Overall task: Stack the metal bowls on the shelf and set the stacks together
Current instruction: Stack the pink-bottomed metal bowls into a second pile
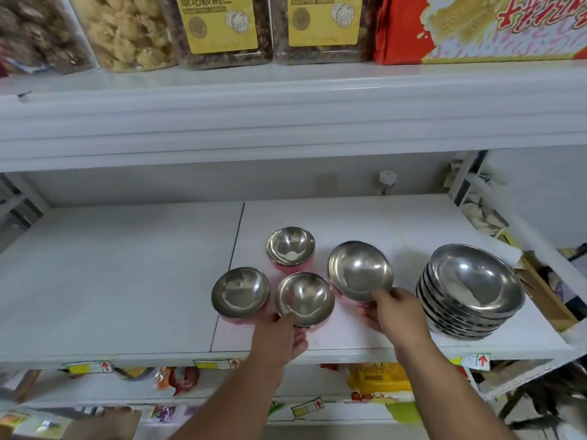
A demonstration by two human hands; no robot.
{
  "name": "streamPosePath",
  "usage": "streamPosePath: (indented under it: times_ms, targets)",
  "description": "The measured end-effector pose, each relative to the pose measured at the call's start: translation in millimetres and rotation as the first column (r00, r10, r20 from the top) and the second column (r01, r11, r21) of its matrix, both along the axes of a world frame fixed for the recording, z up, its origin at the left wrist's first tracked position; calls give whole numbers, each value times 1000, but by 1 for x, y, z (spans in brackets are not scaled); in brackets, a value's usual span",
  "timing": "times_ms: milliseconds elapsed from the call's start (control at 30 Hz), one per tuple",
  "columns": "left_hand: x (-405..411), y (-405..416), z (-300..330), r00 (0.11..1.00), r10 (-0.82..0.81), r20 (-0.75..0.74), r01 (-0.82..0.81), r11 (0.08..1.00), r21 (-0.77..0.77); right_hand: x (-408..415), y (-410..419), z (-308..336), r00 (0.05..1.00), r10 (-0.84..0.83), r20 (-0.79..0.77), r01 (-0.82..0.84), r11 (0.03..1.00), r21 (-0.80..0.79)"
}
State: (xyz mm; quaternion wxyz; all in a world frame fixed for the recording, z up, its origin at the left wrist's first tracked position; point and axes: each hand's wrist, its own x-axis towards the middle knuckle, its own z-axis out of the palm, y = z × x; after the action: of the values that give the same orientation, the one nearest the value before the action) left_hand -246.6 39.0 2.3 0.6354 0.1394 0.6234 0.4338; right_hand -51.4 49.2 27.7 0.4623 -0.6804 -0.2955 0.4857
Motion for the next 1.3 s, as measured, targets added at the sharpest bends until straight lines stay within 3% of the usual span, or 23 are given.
streamPosePath:
  times_ms: [233, 467, 633, 833, 933, 1167, 1300]
  targets:
    - [3, -10, 6, 999, -32, 1, 32, 999, 14, -29, 2, 15, 964, 262, -33, -264, 963, -51]
    - [-10, -20, 6, 1000, 26, -16, -24, 997, 75, -39, -1, 7, 935, 354, -28, -355, 929, -104]
    - [-20, -30, -1, 994, 87, -61, -85, 996, 35, -33, -2, 6, 941, 338, -24, -338, 936, -99]
    - [-51, -36, 3, 980, 170, -100, -171, 985, -3, -25, 6, 6, 935, 284, 211, -283, 958, -36]
    - [-69, -30, 11, 974, 199, -108, -199, 980, 3, -29, 15, 12, 942, 225, 251, -236, 972, 15]
    - [-98, -8, 14, 985, 128, -116, -128, 992, 10, -43, 35, 36, 935, 133, 328, -157, 986, 50]
    - [-108, 3, 6, 996, 84, -28, -83, 996, 29, -45, 53, 36, 939, 132, 317, -147, 989, 25]
